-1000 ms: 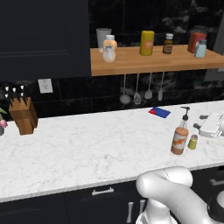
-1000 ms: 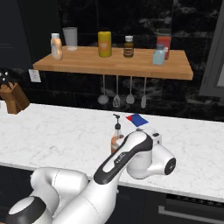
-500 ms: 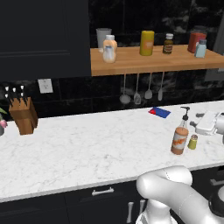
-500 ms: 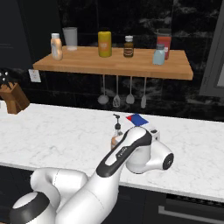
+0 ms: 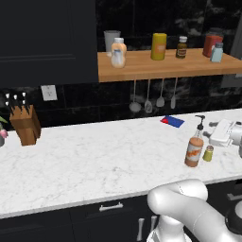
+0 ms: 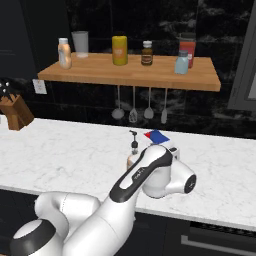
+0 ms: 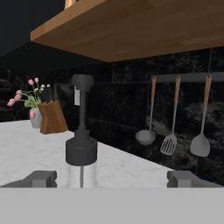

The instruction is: Put the shaker and condiment bottle from the counter next to their counterparts in the cabinet.

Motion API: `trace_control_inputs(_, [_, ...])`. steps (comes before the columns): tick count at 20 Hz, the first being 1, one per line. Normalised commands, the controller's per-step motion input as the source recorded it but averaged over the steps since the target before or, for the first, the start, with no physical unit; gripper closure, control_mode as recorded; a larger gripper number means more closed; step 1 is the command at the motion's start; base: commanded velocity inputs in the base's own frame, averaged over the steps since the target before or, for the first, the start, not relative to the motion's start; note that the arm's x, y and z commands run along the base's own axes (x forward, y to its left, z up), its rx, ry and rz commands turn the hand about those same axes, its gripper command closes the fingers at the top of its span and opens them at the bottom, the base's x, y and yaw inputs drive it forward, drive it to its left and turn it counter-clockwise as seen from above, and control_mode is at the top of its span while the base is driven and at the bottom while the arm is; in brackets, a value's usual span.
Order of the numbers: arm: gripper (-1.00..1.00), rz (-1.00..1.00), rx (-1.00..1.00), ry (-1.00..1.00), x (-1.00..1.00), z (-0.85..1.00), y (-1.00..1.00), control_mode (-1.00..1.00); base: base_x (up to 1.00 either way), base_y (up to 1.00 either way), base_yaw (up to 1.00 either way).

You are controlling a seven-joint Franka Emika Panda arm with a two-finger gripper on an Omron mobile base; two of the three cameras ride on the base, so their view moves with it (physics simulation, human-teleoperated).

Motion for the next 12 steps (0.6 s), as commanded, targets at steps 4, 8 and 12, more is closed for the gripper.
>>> trace_control_inputs(4, [-1.00, 0.01, 0.00, -0.02, 0.00, 0.00, 0.14, -1.00, 0.00, 0.00, 0.00])
trace_control_inputs(8, [-1.00, 0.01, 0.00, 0.00, 0.03, 0.00, 0.08, -1.00, 0.00, 0.00, 0.00])
trace_control_inputs(12, [-1.00, 0.01, 0.00, 0.00, 0.14, -0.03, 0.09, -1.00, 0.00, 0.00, 0.00])
